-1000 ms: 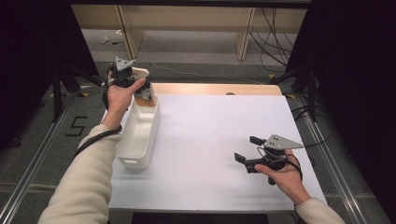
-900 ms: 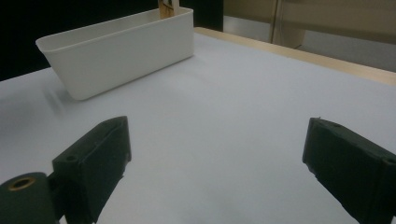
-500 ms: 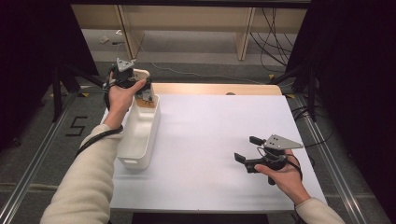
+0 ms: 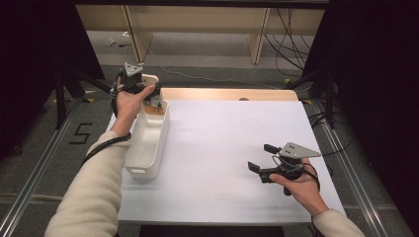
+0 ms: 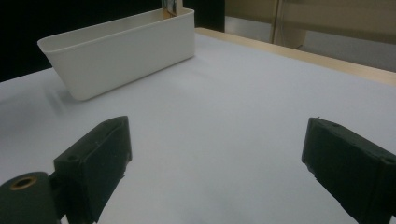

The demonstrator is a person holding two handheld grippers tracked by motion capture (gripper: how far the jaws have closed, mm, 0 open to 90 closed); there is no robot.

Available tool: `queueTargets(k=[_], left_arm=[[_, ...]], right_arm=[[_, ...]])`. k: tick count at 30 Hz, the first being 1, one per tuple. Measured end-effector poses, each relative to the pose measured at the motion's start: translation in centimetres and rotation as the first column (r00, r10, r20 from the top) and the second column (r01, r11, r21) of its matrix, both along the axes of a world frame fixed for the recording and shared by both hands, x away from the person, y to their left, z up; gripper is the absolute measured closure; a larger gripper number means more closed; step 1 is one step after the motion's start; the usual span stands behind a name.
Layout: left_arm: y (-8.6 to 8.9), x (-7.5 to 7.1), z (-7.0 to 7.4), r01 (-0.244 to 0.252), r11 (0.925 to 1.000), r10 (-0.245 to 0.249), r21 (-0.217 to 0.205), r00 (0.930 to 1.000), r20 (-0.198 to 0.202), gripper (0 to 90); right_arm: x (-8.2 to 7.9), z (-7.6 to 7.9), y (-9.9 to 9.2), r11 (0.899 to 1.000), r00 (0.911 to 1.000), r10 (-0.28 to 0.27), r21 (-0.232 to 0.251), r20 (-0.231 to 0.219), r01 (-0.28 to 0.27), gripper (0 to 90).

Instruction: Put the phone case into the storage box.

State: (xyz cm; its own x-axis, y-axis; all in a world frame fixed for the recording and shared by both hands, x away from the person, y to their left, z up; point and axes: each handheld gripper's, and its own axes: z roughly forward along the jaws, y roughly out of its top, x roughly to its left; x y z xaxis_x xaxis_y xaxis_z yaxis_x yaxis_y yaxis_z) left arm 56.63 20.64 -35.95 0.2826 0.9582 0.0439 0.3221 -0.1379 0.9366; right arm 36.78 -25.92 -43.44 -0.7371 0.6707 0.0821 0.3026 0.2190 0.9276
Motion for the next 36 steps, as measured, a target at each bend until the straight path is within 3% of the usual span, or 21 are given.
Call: queueTargets(k=[36], left_arm=[[-0.4, 0.7, -1.4, -0.008, 0.9999, 0.009, 0.015, 0.9988, -0.049, 8.6]], right_arm=[[0.0, 0.0, 0.0, 1.0, 1.0, 0.003, 0.0, 0.001, -0.003, 9.4]])
